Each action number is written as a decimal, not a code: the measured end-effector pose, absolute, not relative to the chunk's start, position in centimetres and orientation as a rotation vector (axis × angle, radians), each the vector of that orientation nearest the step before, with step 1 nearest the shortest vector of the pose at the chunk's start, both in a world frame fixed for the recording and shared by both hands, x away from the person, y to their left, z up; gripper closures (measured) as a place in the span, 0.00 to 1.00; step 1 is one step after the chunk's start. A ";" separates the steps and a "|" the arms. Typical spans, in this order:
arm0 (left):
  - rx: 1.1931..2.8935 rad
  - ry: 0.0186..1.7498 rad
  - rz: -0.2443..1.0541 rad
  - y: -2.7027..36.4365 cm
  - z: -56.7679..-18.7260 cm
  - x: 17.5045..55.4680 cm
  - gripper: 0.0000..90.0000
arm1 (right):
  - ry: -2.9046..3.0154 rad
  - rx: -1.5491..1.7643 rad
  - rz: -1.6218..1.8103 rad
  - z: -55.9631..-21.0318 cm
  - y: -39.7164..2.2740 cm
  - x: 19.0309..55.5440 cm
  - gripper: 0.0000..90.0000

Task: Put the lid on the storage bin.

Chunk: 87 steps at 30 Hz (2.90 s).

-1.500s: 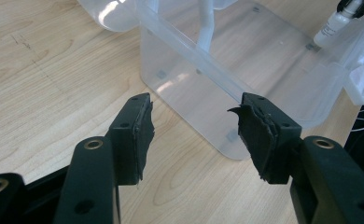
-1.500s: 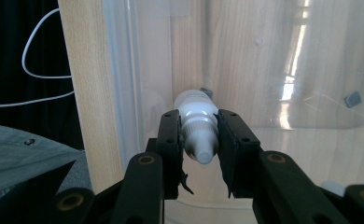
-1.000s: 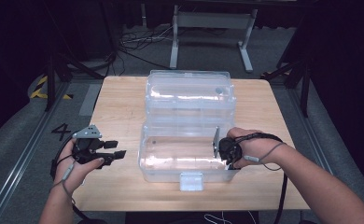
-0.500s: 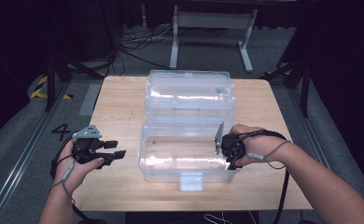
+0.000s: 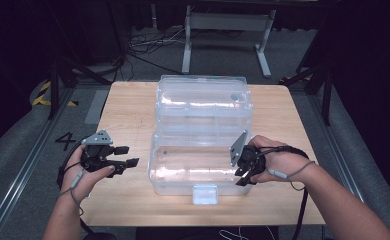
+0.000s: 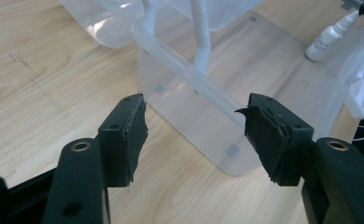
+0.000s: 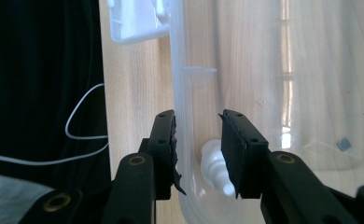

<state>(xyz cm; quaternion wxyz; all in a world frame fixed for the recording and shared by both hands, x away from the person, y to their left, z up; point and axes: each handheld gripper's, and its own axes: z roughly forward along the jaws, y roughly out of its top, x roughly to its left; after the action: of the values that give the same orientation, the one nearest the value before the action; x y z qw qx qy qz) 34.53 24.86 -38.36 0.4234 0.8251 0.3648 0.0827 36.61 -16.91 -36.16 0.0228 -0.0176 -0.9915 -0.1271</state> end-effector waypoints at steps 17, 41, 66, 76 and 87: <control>2.044 0.758 0.241 20.7 -33.6 39.4 0.40 | -3.109 -0.059 -0.548 -40.0 -17.9 35.0 0.93; 2.085 0.628 0.245 13.2 -28.5 46.0 0.37 | -3.084 -0.095 -0.635 -40.2 -18.4 35.1 0.93; 2.277 0.517 0.094 6.6 -30.2 49.8 0.46 | -3.069 -0.090 -0.662 -40.4 -18.7 35.2 0.92; 2.410 0.476 0.087 5.3 -30.3 50.0 0.68 | -3.070 -0.096 -0.652 -40.3 -18.7 35.1 0.92; 2.491 0.394 0.053 5.0 -29.8 50.0 0.93 | -3.065 -0.092 -0.659 -40.4 -18.7 35.2 0.92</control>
<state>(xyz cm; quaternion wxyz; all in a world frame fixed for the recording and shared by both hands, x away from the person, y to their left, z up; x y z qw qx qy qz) 50.03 4.98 -29.83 0.3048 0.9405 0.1486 0.0201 35.16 -18.67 -40.37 0.0027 -0.0293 -0.9772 -0.2102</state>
